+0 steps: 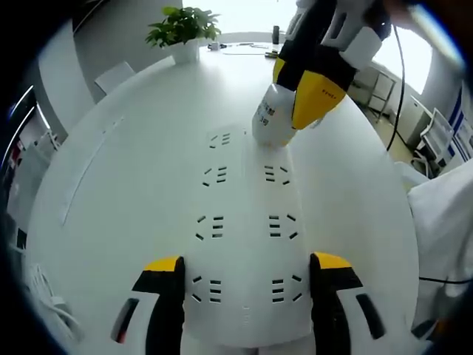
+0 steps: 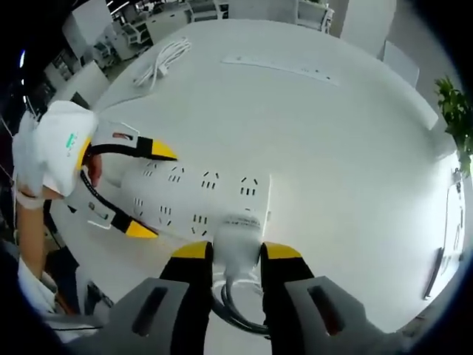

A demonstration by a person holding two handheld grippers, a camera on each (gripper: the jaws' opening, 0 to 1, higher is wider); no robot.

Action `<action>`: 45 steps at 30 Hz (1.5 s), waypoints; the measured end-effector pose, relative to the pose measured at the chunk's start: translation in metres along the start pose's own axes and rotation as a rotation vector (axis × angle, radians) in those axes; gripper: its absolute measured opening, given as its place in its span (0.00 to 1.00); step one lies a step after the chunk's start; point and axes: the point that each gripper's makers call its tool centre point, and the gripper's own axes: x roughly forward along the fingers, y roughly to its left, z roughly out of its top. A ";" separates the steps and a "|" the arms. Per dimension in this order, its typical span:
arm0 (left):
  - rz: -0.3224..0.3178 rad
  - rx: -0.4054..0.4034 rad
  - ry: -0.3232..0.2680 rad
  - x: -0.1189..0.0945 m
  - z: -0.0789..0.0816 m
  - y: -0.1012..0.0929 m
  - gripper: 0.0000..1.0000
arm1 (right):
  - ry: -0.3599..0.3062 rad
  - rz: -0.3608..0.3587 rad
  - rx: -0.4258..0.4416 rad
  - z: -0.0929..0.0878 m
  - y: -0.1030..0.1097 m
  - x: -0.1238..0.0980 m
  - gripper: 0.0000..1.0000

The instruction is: Straighten the power strip on the desk, plug the charger into it

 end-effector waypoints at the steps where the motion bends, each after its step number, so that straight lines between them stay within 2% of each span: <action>1: -0.001 0.002 0.003 0.000 0.000 0.000 0.69 | 0.011 0.002 0.016 0.001 0.000 0.000 0.24; 3: -0.001 0.003 0.011 0.000 0.000 0.000 0.69 | 0.019 0.002 0.019 0.004 0.000 0.001 0.23; 5: -0.003 0.005 0.020 0.001 0.000 0.000 0.68 | 0.048 -0.014 -0.015 0.003 0.000 0.002 0.22; 8: -0.007 0.016 0.030 0.001 0.000 0.000 0.68 | 0.088 -0.029 -0.010 0.003 0.001 0.004 0.22; 12: -0.009 0.022 0.036 0.001 0.000 0.000 0.68 | 0.103 -0.011 0.017 0.006 -0.003 0.007 0.22; 19: -0.008 0.026 0.039 0.001 0.000 0.001 0.67 | 0.141 0.020 0.029 -0.003 -0.006 0.013 0.22; 26: 0.002 0.009 0.065 0.001 0.001 0.002 0.67 | 0.149 0.014 -0.023 0.007 -0.008 0.016 0.22; 29: 0.001 0.011 0.073 0.001 0.001 0.003 0.66 | 0.204 0.030 -0.046 0.007 -0.010 0.016 0.22; 31: 0.001 0.009 0.077 0.002 0.001 0.003 0.66 | 0.213 0.036 -0.024 0.015 -0.012 0.017 0.22; 34: 0.003 0.005 0.077 0.002 0.001 0.003 0.67 | 0.254 0.028 -0.026 0.015 -0.011 0.018 0.22; 39: 0.003 0.005 0.082 0.002 0.001 0.003 0.66 | 0.227 0.009 -0.039 0.013 -0.012 0.021 0.22; 40: 0.003 0.005 0.086 0.002 0.001 0.003 0.66 | 0.252 0.008 0.015 0.010 -0.013 0.023 0.22; 41: 0.003 0.004 0.087 0.002 0.001 0.003 0.66 | 0.241 0.017 -0.022 0.013 -0.016 0.023 0.22; 45: 0.004 -0.001 0.088 0.002 0.001 0.004 0.67 | 0.203 0.006 -0.013 0.010 -0.014 0.023 0.23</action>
